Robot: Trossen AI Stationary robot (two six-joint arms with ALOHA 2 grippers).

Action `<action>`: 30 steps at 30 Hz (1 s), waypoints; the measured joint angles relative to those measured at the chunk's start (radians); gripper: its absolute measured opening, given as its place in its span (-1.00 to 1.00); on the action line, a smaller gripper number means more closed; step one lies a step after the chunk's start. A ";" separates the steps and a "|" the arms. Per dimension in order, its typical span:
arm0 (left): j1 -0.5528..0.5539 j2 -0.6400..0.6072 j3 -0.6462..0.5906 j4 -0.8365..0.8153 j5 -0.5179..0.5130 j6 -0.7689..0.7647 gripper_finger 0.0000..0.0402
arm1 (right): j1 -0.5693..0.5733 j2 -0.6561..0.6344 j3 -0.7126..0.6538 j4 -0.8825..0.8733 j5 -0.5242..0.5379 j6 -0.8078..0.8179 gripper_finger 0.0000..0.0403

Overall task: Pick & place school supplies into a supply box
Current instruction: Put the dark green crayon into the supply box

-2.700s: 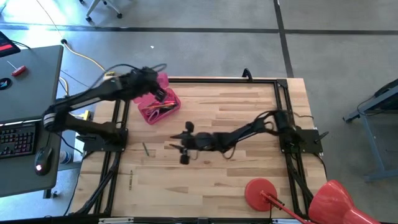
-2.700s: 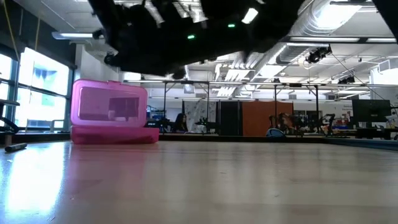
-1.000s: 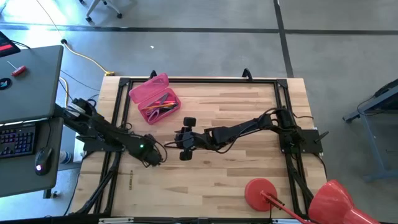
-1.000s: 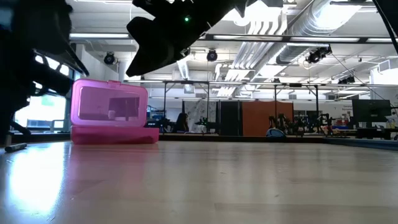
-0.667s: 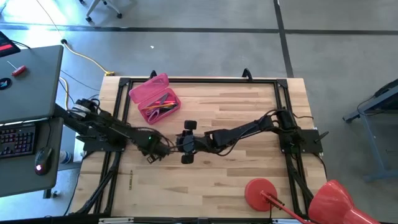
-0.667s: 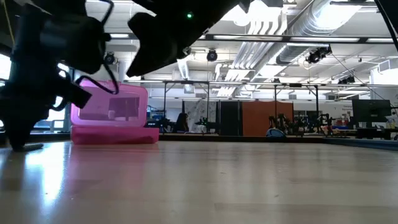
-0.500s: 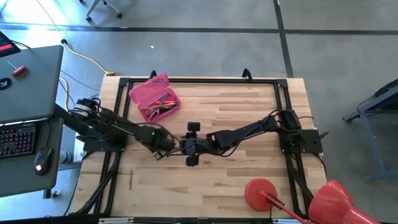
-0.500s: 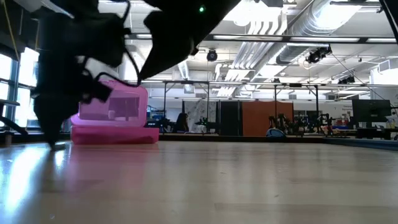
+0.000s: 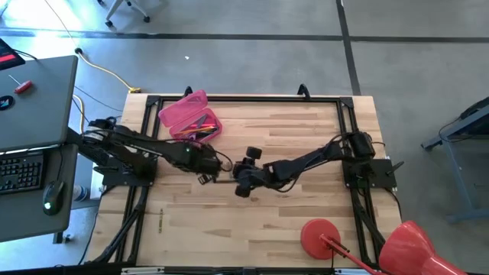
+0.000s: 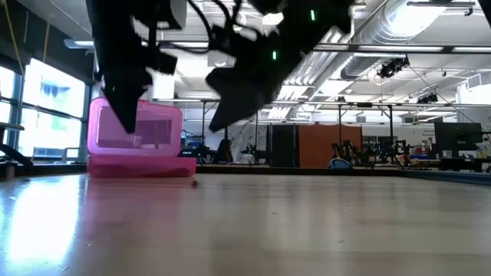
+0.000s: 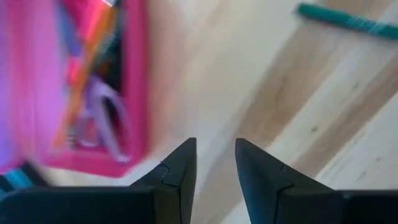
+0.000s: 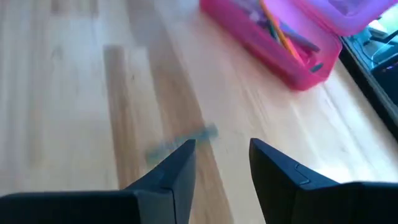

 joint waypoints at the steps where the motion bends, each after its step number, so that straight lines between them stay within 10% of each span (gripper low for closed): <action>1: 0.000 -0.014 0.020 -0.033 -0.018 -0.003 -0.29 | -0.011 0.000 -0.055 0.116 0.005 0.006 -0.36; 7: 0.000 -0.143 0.121 -0.167 -0.092 -0.003 -0.29 | -0.058 -0.002 -0.285 0.384 0.174 0.273 -0.36; 16: 0.000 -0.278 0.158 -0.165 -0.169 -0.003 -0.29 | -0.079 0.024 -0.481 0.601 0.145 0.581 -0.36; 30: 0.000 -0.292 0.158 -0.167 -0.198 -0.003 -0.29 | -0.066 0.019 -0.545 0.772 0.161 0.371 -0.36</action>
